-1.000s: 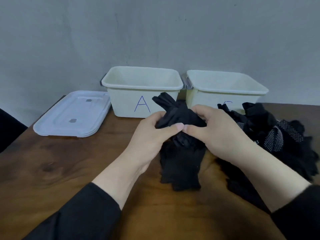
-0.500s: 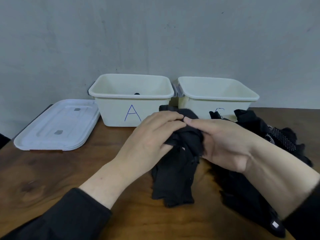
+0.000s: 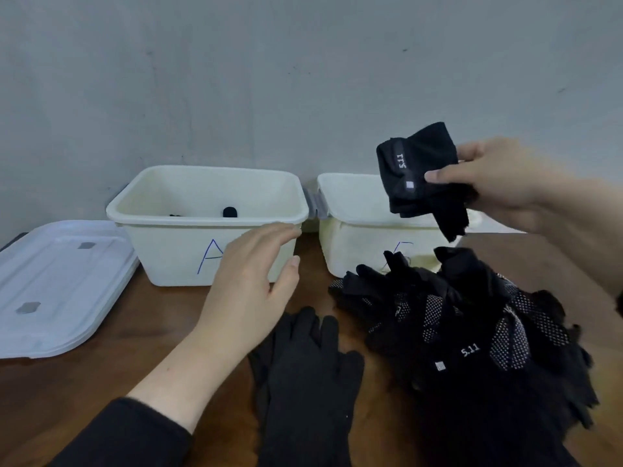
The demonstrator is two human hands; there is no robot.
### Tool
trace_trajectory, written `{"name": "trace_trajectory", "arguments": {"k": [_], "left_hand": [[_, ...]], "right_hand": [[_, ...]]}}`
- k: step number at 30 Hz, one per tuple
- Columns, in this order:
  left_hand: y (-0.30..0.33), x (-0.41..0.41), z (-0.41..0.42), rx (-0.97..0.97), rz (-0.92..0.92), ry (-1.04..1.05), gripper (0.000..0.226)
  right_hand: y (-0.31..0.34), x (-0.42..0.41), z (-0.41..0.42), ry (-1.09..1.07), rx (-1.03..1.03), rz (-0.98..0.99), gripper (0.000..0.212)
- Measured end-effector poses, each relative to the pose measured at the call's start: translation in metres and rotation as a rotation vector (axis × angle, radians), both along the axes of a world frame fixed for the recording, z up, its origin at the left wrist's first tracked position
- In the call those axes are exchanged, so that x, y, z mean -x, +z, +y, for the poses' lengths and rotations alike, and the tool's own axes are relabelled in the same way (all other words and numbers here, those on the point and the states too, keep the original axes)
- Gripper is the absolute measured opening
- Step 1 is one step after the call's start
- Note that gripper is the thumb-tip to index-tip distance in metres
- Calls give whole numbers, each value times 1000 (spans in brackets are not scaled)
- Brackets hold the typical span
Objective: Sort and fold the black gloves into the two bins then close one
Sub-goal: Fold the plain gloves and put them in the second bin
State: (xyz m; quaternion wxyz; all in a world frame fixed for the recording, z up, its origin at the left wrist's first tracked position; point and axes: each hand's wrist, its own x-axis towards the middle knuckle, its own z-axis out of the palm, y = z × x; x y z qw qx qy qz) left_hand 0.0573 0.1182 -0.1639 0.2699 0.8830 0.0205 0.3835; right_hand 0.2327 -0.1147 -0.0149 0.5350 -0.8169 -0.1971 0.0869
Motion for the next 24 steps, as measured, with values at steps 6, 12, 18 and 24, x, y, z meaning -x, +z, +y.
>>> {"name": "trace_trajectory", "arguments": {"k": [6,12,18,24], "left_hand": [[18,-59,-2,-188,94,25,41],[31,-101,2,-462,249,13,42],[38,-110,11,-630,430,-2,56],[47,-112,19,-562,519,-57,66]], "right_hand": [[7,-70,24,-87,264,11,10],[-20,-120,56,-83,425,67,18],[-54,-141,91,29,402,280,7],[-97,-150,121,115,443,486,6]]}}
